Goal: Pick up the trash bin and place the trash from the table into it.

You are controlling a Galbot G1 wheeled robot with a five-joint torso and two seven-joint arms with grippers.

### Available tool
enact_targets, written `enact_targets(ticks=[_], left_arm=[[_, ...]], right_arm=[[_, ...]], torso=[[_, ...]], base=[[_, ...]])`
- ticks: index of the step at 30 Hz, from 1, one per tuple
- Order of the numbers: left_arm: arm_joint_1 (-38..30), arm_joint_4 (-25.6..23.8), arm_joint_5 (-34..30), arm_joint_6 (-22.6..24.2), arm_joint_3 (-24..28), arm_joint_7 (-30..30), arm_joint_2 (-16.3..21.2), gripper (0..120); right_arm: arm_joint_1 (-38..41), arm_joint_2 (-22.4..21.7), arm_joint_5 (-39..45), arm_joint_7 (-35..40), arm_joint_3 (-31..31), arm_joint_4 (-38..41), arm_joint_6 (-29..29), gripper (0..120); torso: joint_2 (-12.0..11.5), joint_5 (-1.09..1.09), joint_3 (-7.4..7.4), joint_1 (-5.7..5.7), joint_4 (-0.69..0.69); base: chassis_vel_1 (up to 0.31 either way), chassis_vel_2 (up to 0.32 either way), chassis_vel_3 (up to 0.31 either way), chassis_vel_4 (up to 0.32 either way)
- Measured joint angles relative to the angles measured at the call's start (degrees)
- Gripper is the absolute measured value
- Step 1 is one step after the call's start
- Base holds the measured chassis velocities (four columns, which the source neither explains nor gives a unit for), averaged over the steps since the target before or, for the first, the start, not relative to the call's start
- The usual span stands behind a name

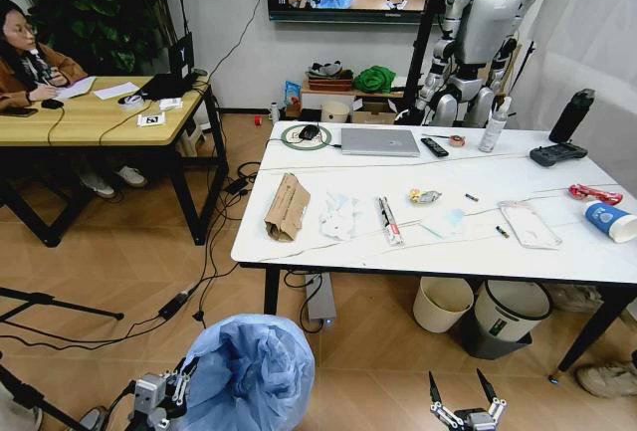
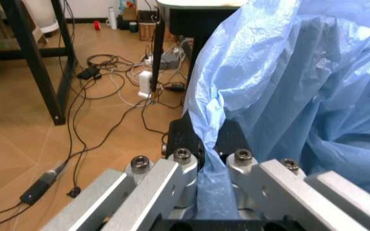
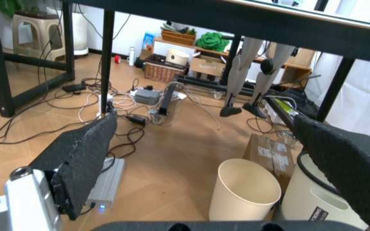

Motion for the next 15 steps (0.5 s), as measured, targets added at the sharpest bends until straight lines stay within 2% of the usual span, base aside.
enact_targets(ticks=[5,15], left_arm=[[-0.05,0.16,-0.02,-0.20,0.03,0.00,-0.13,0],[-0.39,0.47,-0.41,-0.29,0.03,0.01,-0.20,0]], right_arm=[[0.03,0.00,0.00,0.00,-0.02,-0.06,0.01,100],[0.04,0.00,0.00,0.02,-0.04,-0.23,0.21,100]], torso=[[1.08,0.00,0.61,0.47,0.00],[5.71,-0.01,3.14,2.56,0.00]], base=[[0.000,0.000,0.000,0.000],[0.000,0.000,0.000,0.000]])
